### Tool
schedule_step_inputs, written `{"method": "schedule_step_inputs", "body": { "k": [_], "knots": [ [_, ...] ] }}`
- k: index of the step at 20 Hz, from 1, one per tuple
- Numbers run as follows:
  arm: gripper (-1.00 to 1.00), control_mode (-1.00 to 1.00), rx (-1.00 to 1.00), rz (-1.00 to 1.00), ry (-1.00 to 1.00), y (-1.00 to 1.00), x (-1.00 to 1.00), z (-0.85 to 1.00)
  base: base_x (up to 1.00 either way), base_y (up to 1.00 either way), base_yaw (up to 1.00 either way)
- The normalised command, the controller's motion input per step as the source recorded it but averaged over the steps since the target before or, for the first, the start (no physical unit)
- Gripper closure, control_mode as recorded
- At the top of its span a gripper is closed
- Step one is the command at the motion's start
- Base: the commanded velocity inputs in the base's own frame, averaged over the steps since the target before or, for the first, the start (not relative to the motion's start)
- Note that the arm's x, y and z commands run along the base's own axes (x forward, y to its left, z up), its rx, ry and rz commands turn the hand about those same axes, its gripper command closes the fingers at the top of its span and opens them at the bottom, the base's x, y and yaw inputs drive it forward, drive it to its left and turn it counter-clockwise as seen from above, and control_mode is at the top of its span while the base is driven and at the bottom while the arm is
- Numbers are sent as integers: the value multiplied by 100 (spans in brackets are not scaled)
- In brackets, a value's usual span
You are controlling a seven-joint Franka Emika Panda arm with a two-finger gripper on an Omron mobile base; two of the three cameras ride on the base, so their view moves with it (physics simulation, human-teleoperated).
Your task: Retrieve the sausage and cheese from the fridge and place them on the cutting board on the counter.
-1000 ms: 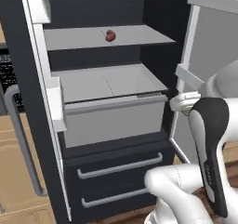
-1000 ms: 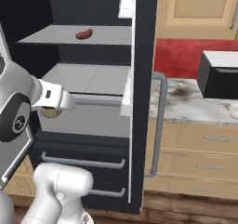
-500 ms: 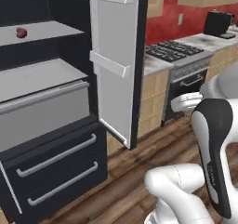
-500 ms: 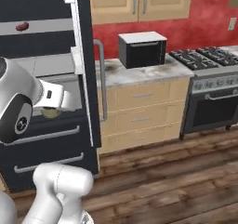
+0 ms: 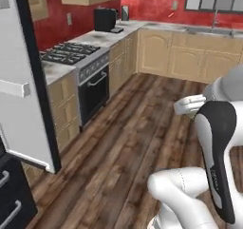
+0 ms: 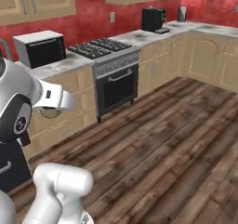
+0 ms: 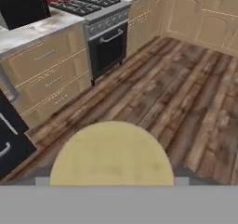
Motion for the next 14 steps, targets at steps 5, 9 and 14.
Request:
{"method": "schedule_step_inputs", "body": {
  "k": [5, 9, 14],
  "knots": [
    [100, 100, 0, 0, 0, 0, 0, 0, 11, -85, -69],
    [100, 100, 0, 0, 0, 0, 0, 0, 36, -83, -59],
    [100, 100, 0, 0, 0, 0, 0, 0, 89, -71, -37]
  ]
}}
